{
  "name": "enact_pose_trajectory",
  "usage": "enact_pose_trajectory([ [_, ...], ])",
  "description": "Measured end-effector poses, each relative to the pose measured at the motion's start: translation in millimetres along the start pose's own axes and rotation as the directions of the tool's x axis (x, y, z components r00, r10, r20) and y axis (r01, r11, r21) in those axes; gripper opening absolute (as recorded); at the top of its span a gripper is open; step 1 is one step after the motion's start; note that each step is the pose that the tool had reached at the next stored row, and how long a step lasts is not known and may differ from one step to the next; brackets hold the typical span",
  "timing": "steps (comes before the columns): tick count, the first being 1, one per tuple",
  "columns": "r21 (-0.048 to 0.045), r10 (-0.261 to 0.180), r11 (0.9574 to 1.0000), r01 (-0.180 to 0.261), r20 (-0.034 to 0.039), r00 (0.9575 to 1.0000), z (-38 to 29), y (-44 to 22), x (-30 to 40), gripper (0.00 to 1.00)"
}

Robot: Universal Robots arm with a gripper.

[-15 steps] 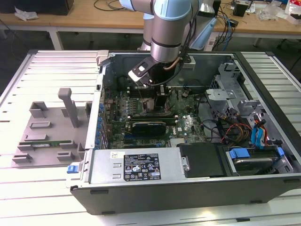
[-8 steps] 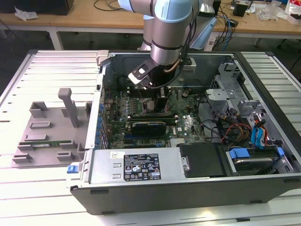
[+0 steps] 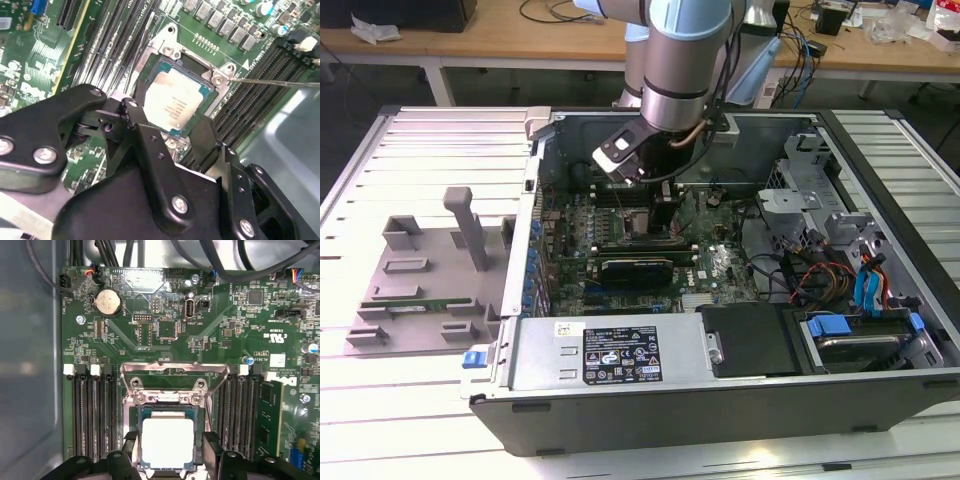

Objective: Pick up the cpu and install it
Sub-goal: 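Place the cpu into insertion slot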

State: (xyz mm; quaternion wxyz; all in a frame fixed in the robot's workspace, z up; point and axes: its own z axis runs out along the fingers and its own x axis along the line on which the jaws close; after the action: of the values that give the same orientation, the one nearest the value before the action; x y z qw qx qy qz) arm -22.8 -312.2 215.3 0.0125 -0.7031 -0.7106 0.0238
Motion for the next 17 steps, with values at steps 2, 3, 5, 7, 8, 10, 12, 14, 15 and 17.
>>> enact_pose_trajectory([
  [2,0.0,0.0,1.0,0.0,0.0,1.0,-4.9,-0.4,0.0,0.47],
  [3,-0.0001,0.0,1.0,0.0,0.0001,1.0,-5.5,-0.5,0.0,0.41],
  [5,-0.0008,0.0,1.0,0.0,-0.0002,1.0,-6.1,-1.2,0.0,0.35],
  [7,-0.0015,0.0,1.0,0.0,0.0002,1.0,-8.9,-2.1,-0.1,0.11],
  [8,-0.0018,0.0,1.0,0.0,0.0001,1.0,-12.5,-2.3,-0.1,0.11],
  [10,-0.0019,0.0,1.0,0.0,-0.0001,1.0,-16.0,-2.5,-0.2,0.11],
  [12,-0.0019,0.0,1.0,0.0,0.0,1.0,-16.4,-2.5,-0.2,0.11],
  [14,-0.0019,0.0,1.0,0.0,0.0,1.0,-16.5,-2.5,-0.2,0.11],
  [15,-0.0018,0.0,1.0,0.0,0.0,1.0,-16.6,-2.5,-0.2,0.11],
  [17,-0.0018,0.0,1.0,0.0,0.0,1.0,-16.6,-2.6,-0.2,0.11],
])
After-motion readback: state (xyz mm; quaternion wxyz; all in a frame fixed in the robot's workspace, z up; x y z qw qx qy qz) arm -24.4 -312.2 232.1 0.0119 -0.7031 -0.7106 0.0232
